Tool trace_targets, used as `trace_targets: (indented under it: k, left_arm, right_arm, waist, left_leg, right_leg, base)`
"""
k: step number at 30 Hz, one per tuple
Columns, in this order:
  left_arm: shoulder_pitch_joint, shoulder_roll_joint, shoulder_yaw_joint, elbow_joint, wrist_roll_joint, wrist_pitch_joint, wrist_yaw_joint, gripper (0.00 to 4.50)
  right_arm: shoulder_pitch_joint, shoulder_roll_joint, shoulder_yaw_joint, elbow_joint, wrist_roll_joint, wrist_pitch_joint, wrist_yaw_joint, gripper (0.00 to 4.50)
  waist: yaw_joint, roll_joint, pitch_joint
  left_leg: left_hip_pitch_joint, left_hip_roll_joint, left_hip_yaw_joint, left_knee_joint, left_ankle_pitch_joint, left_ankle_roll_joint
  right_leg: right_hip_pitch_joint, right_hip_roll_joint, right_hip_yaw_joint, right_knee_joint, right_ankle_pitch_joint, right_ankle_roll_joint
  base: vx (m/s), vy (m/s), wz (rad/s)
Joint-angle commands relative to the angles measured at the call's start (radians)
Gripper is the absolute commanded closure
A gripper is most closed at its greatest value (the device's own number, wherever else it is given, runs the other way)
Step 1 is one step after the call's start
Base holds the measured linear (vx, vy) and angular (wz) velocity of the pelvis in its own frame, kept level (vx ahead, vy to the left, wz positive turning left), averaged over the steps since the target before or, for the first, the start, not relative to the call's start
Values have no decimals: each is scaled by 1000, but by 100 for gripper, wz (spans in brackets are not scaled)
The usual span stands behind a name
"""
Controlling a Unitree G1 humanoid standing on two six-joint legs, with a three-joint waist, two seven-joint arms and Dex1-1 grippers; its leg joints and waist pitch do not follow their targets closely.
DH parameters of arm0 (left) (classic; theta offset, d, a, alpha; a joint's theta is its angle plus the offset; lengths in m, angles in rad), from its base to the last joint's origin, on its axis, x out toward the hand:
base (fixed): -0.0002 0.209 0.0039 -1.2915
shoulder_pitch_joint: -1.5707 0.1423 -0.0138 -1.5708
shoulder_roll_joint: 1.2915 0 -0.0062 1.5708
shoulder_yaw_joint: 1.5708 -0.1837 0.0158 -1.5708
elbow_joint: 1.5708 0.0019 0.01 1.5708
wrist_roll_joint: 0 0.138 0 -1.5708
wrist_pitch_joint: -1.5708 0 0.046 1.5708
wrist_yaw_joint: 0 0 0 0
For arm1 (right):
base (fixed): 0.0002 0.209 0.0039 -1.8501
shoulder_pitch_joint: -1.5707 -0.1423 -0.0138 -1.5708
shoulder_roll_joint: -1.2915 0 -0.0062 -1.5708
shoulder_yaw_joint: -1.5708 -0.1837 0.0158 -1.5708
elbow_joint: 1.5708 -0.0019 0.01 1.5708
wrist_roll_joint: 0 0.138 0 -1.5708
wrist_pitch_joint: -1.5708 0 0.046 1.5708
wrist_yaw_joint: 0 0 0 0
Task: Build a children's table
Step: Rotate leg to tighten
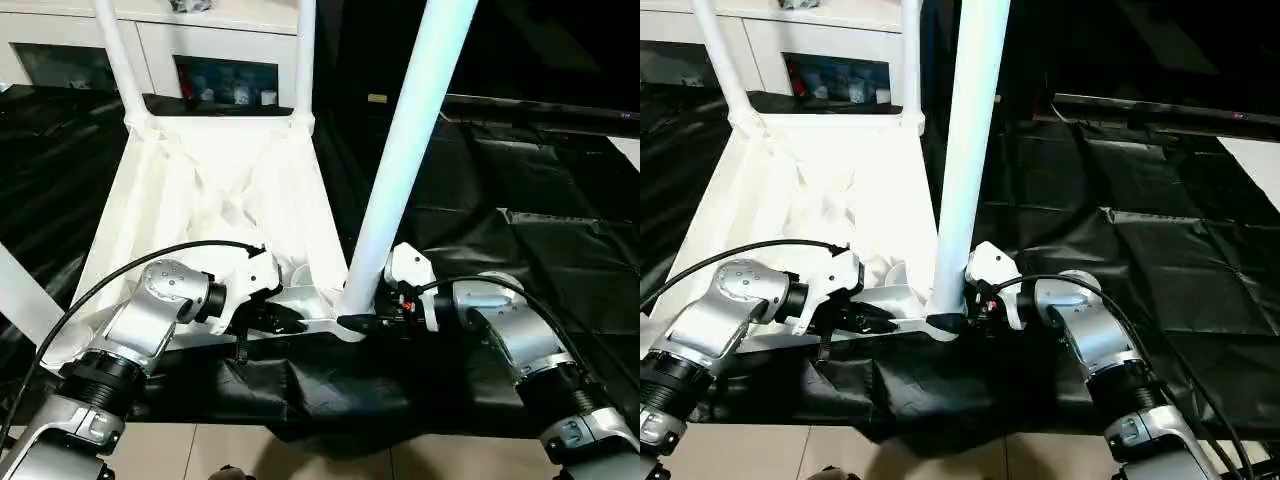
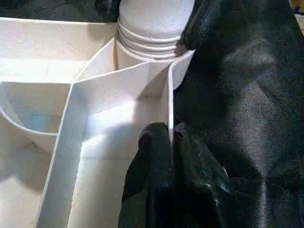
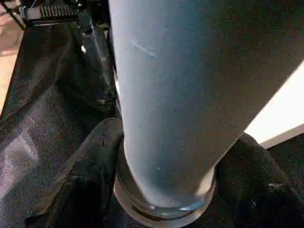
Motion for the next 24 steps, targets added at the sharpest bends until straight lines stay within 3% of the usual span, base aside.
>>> trace_targets:
  k: [1, 2, 5, 7, 10, 11, 14, 16, 20, 22, 24]
  left_arm:
    - [-2, -39, -26, 5, 16, -5, 56, 450]
    - [-11, -62, -25, 19, 37, 18, 114, 450]
    - [-33, -125, -20, 46, 71, 55, 240, 450]
    - [-50, -192, -3, 64, 80, 97, 346, 450]
    - [-78, -288, 14, 85, 99, 153, 495, 450]
    - [-88, -318, 8, 94, 113, 161, 535, 450]
    - [-92, -339, -1, 99, 127, 164, 552, 450]
    - [-88, -345, -13, 93, 134, 154, 541, 450]
    - [-79, -335, -8, 82, 136, 154, 533, 450]
    - [-62, -297, -3, 62, 117, 119, 477, 450]
    - [-52, -274, 2, 50, 103, 110, 440, 450]
  right_arm:
    - [15, 26, 10, 2, 21, 20, -22, 188]
    - [13, 51, -1, 23, 16, 16, -68, 188]
    - [2, 119, -24, 85, -8, 17, -209, 189]
    - [-18, 187, -54, 137, -23, 25, -357, 189]
    - [-47, 290, -97, 206, -51, 72, -599, 189]
    - [-51, 318, -88, 218, -64, 69, -634, 189]
    - [-55, 342, -73, 222, -81, 55, -643, 189]
    - [-58, 360, -54, 211, -89, 34, -614, 119]
    - [-61, 358, -58, 204, -83, 36, -596, 90]
    - [-61, 319, -51, 178, -78, 21, -545, 76]
    - [-60, 286, -41, 159, -85, 3, -505, 56]
  waist:
    - [-4, 3, -62]
    - [-5, 3, -61]
    - [-12, 3, -51]
    - [-18, 1, -47]
    - [-29, 5, -46]
    - [-37, 0, -50]
    - [-37, 2, -51]
    - [-36, 4, -51]
    - [-38, 8, -52]
    - [-38, 7, -52]
    - [-38, 7, -54]
  left_leg:
    - [23, 23, -4, -65, -193, 23]
    - [22, 23, -4, -66, -199, 17]
    - [27, 22, -6, -72, -280, -18]
    - [31, 20, -13, -74, -343, -42]
    - [33, 16, -20, -77, -374, -60]
    - [25, 15, -25, -79, -372, -63]
    - [26, 13, -24, -77, -379, -40]
    - [28, 13, -23, -76, -384, -29]
    - [24, 15, -24, -82, -379, -27]
    - [27, 15, -22, -82, -393, -27]
    - [20, 17, -25, -83, -381, -22]
  right_leg:
    - [39, -58, 28, -70, -95, -233]
    - [39, -59, 29, -70, -107, -230]
    - [29, -61, 29, -88, -270, -197]
    - [24, -66, 29, -102, -433, -152]
    - [17, -66, 27, -109, -513, -123]
    - [24, -65, 22, -108, -520, -109]
    - [19, -62, 23, -115, -480, -102]
    - [16, -62, 25, -117, -473, -106]
    - [20, -60, 24, -111, -412, -125]
    - [17, -59, 24, -113, -406, -130]
    - [25, -63, 25, -109, -386, -134]
  base:
    - [0, 0, 0]
    - [0, 0, 0]
    - [0, 0, 0]
    - [0, 0, 0]
    - [0, 0, 0]
    - [0, 0, 0]
    - [0, 0, 0]
    - [0, 0, 0]
    - [0, 0, 0]
    - [0, 0, 0]
    - [0, 0, 0]
